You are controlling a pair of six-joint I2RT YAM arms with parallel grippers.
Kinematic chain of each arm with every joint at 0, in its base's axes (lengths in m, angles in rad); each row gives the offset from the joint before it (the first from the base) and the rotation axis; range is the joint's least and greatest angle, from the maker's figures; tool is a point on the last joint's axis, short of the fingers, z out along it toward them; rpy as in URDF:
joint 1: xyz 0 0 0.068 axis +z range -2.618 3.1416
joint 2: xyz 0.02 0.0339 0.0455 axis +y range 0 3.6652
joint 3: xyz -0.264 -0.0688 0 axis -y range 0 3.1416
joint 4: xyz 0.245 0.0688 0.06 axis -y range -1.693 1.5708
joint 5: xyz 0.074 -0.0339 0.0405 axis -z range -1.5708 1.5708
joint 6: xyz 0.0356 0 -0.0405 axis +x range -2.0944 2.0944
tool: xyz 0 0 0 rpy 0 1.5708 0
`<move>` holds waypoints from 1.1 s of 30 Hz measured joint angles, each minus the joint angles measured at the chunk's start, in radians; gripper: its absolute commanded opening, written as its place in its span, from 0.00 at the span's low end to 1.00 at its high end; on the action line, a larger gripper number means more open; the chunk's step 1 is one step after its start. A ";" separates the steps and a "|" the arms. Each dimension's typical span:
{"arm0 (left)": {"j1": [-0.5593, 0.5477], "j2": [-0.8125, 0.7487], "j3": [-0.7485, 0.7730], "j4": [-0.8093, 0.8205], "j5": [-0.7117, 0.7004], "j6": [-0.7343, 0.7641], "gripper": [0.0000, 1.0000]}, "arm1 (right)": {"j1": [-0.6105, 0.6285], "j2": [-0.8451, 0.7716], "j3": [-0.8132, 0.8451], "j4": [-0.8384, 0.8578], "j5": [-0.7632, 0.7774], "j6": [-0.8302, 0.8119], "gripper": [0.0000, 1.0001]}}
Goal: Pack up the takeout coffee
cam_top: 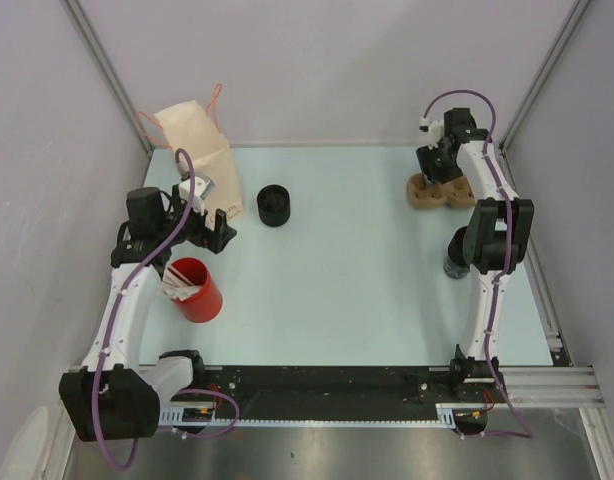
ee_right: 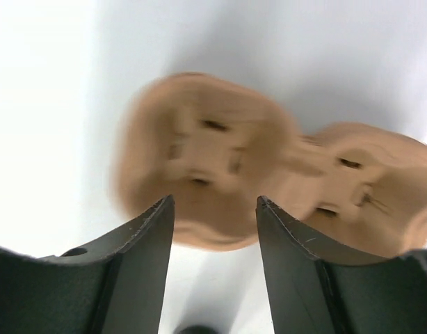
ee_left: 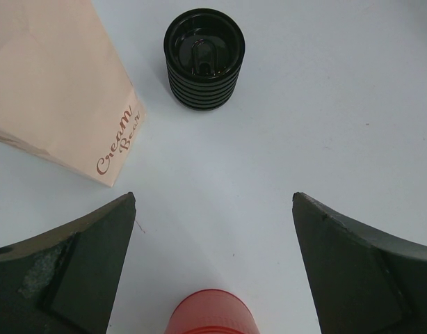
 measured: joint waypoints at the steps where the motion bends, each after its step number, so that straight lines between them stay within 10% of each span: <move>1: 0.000 0.000 0.000 0.000 0.000 0.000 1.00 | 0.018 -0.013 -0.006 -0.005 -0.011 -0.009 0.53; 33: 0.000 0.000 0.000 0.000 0.000 0.000 0.99 | 0.130 0.048 0.050 -0.112 0.028 -0.020 0.36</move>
